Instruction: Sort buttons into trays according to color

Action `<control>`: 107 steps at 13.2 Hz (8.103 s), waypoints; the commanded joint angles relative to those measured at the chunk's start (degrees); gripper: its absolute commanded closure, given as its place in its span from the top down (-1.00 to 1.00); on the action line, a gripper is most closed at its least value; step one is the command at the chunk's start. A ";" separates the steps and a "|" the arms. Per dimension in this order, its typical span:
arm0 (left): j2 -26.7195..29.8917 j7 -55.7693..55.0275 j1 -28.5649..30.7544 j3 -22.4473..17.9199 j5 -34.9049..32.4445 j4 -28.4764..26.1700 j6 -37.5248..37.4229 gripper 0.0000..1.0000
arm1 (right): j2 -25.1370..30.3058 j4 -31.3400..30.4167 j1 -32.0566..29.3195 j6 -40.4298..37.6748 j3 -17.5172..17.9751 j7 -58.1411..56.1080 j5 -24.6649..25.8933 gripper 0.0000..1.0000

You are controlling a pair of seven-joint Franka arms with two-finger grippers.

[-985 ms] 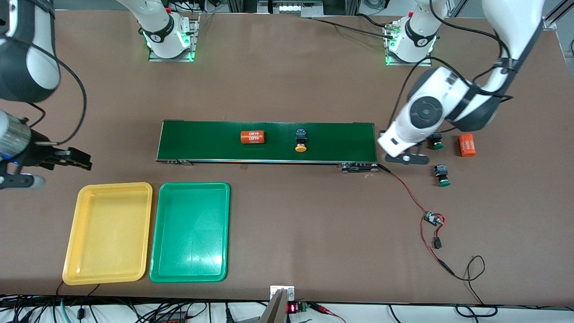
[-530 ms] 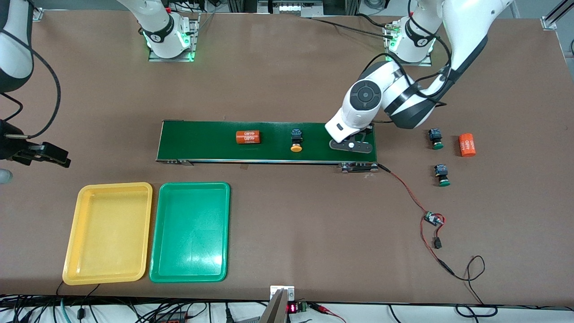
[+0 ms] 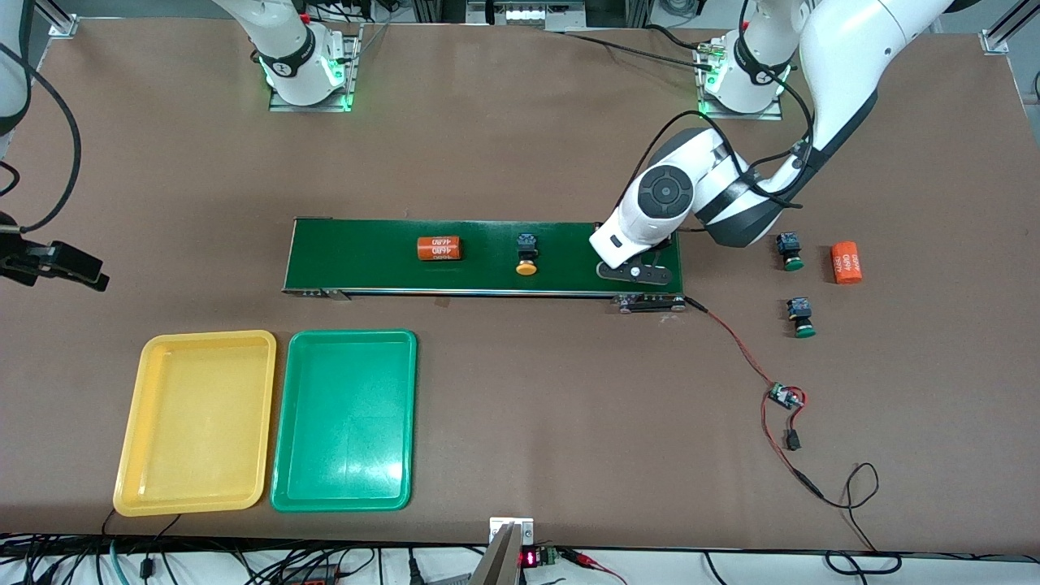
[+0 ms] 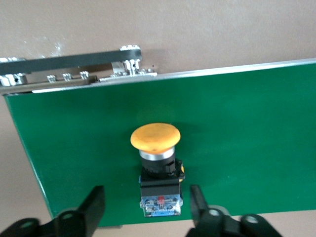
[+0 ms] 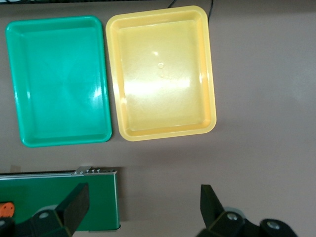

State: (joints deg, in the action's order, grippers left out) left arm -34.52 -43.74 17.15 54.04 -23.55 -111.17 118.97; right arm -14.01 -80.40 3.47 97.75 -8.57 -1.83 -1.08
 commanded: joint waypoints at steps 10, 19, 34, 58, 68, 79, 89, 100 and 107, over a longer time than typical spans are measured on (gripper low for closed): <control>2.44 12.88 25.91 3.03 -10.78 1.31 -7.62 1.00 | -0.41 -2.74 -0.92 -2.38 2.24 -0.01 -1.20 1.00; -5.56 14.65 26.18 -7.18 -25.40 -1.67 4.22 0.93 | -5.41 -3.80 4.69 -3.09 3.47 0.69 -3.92 1.00; -2.13 15.44 29.24 0.06 -25.85 -2.22 0.24 -0.48 | -6.81 -13.47 27.97 3.93 3.91 21.14 -4.37 1.00; -2.04 1.64 19.03 16.43 -10.20 2.78 -5.64 1.00 | -18.51 -15.66 34.76 13.25 4.00 31.89 -11.22 -0.01; -2.31 27.81 31.70 11.61 -12.30 11.24 -22.82 1.00 | -15.44 -7.61 33.89 11.42 -6.51 31.28 -10.87 -0.65; 11.03 53.75 27.16 -19.29 -2.82 -6.05 -2.64 1.00 | -31.59 3.94 12.35 19.74 -12.08 -1.58 -7.88 -0.68; 14.31 54.64 13.78 -40.51 0.44 -22.69 23.05 0.34 | -35.92 4.02 11.91 28.46 -13.04 -3.61 -7.97 1.00; 15.45 79.92 14.58 -29.01 0.52 -10.56 14.09 -0.62 | -7.81 -20.64 24.11 20.01 -13.05 0.69 -12.81 1.00; 14.57 86.54 14.23 -10.30 8.15 -9.77 11.63 -0.56 | -5.07 -25.07 40.90 21.25 -13.31 21.50 -12.45 1.00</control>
State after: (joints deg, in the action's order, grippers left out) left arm -19.81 40.18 31.08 39.42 -18.77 -122.29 132.06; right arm -20.77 -103.52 41.94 118.44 -21.43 16.10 -13.79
